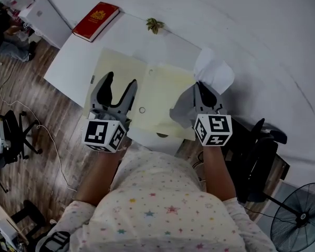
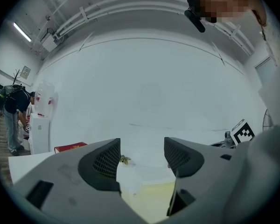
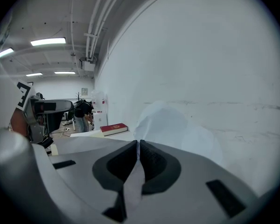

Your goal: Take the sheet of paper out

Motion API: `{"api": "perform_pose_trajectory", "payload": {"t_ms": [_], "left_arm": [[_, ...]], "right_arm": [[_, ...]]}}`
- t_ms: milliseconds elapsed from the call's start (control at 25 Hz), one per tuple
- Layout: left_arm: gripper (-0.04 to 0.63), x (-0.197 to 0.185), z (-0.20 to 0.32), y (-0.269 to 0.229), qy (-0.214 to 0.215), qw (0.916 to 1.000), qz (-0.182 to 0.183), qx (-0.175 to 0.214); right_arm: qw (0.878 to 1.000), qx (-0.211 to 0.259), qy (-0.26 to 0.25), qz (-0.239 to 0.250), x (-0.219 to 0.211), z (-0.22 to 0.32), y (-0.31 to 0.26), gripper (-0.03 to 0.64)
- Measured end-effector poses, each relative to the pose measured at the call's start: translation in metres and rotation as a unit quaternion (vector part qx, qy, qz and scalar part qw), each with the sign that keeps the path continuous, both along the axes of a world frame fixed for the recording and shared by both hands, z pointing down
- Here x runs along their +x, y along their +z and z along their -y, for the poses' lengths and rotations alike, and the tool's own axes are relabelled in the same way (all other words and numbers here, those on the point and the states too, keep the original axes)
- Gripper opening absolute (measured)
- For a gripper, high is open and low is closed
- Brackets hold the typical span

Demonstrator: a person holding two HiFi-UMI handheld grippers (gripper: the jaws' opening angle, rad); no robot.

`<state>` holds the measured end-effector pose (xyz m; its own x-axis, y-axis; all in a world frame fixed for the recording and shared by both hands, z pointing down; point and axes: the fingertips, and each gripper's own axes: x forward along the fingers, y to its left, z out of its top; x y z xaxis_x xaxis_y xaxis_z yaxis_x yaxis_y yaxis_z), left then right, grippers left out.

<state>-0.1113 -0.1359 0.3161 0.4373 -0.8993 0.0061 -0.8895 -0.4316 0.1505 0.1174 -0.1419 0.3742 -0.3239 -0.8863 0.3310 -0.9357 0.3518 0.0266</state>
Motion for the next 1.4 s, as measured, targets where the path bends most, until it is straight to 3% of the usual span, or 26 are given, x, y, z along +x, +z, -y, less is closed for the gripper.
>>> {"api": "perform_pose_trajectory", "payload": {"t_ms": [200,560,1040,1400], "left_arm": [[0.276,0.003,0.001,-0.014,0.002,0.9999,-0.004,0.017],[0.118,0.009,0.004,-0.031,0.012,0.9992,-0.008,0.037],[0.034,0.016,0.005,-0.040,0.031,0.9981,-0.021,0.050],[0.025,0.026,0.006,-0.042,0.047,0.9974,-0.025,0.049]], "right_arm": [[1.000,0.022,0.006,0.005,0.005,-0.002,-0.021,0.018],[0.998,0.053,0.016,0.036,0.014,0.000,-0.056,0.018],[0.995,0.089,0.019,0.042,0.012,-0.002,-0.082,0.020],[0.994,0.097,0.023,0.045,0.014,-0.008,-0.088,0.020]]}}
